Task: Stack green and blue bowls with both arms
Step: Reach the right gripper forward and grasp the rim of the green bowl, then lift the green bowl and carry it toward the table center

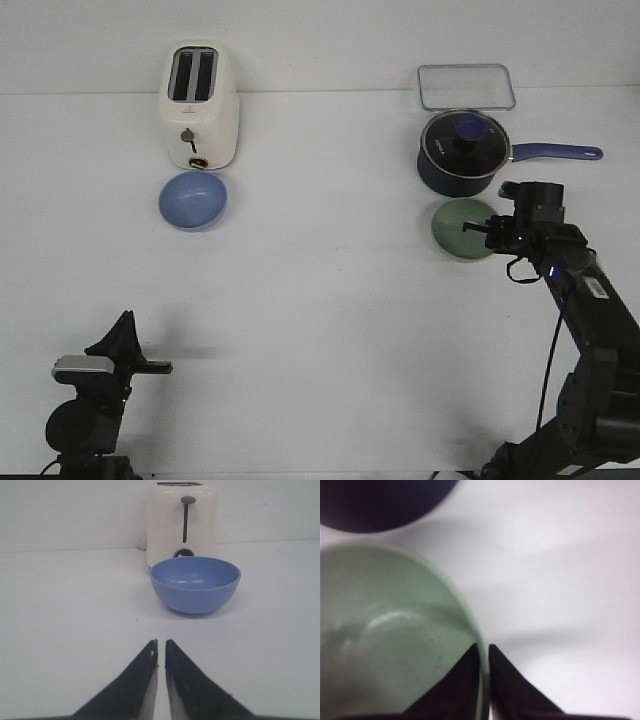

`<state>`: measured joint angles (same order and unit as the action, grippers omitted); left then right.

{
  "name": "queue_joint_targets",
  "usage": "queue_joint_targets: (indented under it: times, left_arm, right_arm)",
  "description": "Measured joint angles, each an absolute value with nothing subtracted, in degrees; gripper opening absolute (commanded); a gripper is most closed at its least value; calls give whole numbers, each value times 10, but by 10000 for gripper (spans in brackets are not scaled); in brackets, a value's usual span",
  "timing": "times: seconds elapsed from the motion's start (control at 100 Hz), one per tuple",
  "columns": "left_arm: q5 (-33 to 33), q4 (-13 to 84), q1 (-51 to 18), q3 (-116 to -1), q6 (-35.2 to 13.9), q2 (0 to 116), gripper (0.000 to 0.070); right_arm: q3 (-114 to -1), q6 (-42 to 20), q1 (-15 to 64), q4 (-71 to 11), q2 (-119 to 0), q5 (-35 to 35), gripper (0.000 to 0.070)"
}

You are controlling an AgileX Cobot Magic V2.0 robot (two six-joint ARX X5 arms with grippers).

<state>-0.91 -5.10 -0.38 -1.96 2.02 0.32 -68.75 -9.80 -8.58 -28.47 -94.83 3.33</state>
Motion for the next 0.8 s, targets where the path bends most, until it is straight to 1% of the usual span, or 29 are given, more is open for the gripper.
queue_joint_targets:
  times: [0.18,0.29,0.38,0.5,0.62,0.73,0.8]
  left_arm:
    - [-9,-51,-4,-20,20,3,14]
    - [-9,-51,-4,-20,20,3,14]
    - [-9,-51,-4,-20,20,3,15]
    - [-9,-51,-4,-20,20,3,14]
    - [-9,-51,-4,-20,20,3,14]
    - [-9,-51,-4,-20,20,3,14]
    - [-9,-51,-4,-20,20,3,14]
  right_arm:
    - [-688,-93,-86,-314,-848,71,0]
    - [-692,-93,-83,-357,-769,111,0]
    - [-690,-93,-65,-388,-721,131,0]
    - [-655,-96,-13,-400,-668,136,0]
    - [-597,-111,58,-401,-627,138,0]
    - [-550,-131,135,-395,-612,135,0]
    - [-520,-143,183,-375,-613,130,0]
